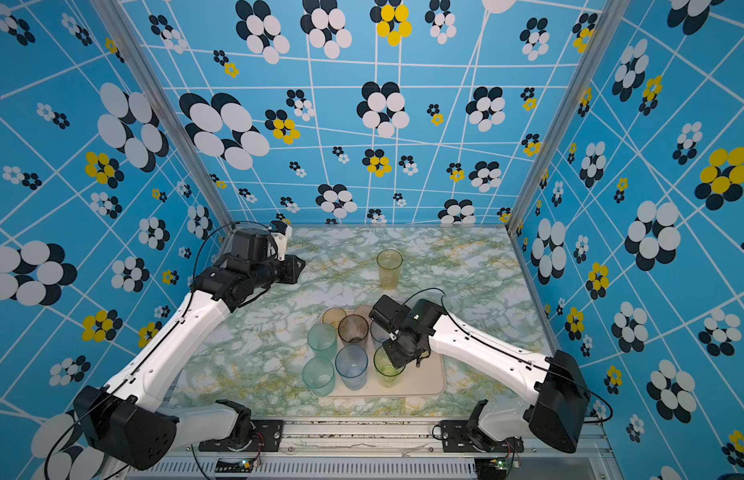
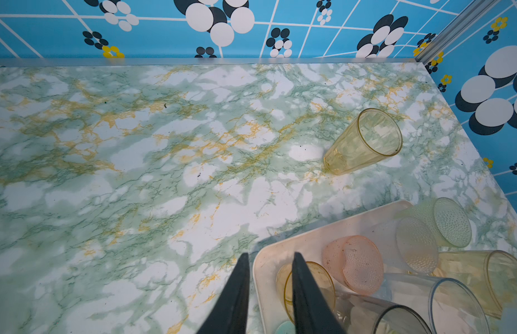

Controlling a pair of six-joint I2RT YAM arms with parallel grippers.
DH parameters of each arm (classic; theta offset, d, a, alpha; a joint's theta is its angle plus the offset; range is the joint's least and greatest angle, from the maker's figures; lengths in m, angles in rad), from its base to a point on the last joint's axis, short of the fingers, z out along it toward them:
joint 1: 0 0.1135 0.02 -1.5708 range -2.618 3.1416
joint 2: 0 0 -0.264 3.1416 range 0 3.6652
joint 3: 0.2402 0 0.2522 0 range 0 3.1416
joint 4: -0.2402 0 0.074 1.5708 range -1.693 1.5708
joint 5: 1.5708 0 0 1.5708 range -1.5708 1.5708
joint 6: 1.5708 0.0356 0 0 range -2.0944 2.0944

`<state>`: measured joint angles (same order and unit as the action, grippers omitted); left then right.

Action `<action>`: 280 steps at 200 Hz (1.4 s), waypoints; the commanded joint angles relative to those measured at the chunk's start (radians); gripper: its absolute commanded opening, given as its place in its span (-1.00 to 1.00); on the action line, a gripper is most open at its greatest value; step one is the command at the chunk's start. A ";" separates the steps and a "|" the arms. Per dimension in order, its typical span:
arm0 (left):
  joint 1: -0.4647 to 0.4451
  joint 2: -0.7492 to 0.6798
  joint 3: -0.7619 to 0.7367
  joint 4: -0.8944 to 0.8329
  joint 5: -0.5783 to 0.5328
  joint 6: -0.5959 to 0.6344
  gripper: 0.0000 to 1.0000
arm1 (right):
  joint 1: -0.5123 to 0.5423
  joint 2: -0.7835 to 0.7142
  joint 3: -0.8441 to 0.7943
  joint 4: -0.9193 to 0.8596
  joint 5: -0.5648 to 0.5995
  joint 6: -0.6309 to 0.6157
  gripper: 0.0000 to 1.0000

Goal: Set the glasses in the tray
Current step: 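Open and raise the right gripper while the left gripper moves toward the tall yellow cup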

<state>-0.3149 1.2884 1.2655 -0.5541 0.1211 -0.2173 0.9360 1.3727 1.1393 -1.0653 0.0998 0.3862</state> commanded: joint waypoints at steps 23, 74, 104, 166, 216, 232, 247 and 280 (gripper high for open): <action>0.005 0.012 0.032 -0.020 0.018 0.007 -0.44 | 0.007 0.015 0.025 -0.005 0.017 0.002 -0.79; 0.003 0.014 0.037 -0.024 0.020 0.009 -0.44 | 0.007 0.012 0.028 -0.002 0.017 0.000 -0.59; -0.003 0.017 0.042 -0.030 0.018 0.010 -0.44 | 0.007 0.001 0.035 -0.003 0.016 0.000 -0.53; -0.049 0.061 0.081 -0.072 -0.018 0.026 -0.45 | 0.007 -0.078 0.064 -0.030 0.048 -0.001 -0.36; -0.115 0.140 0.158 -0.108 -0.035 0.035 -0.48 | -0.003 -0.147 0.176 -0.092 0.153 -0.020 -0.24; -0.139 0.175 0.194 -0.117 -0.040 0.039 -0.53 | -0.024 -0.164 0.207 -0.101 0.193 -0.015 -0.22; -0.164 0.209 0.226 -0.126 -0.044 0.042 -0.53 | -0.066 -0.182 0.220 -0.091 0.202 -0.009 -0.20; -0.204 0.282 0.301 -0.128 -0.044 0.046 -0.53 | -0.174 -0.221 0.201 -0.052 0.195 -0.013 -0.20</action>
<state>-0.4957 1.5272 1.5002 -0.6601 0.0895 -0.1902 0.8173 1.1770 1.3384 -1.1179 0.2619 0.3786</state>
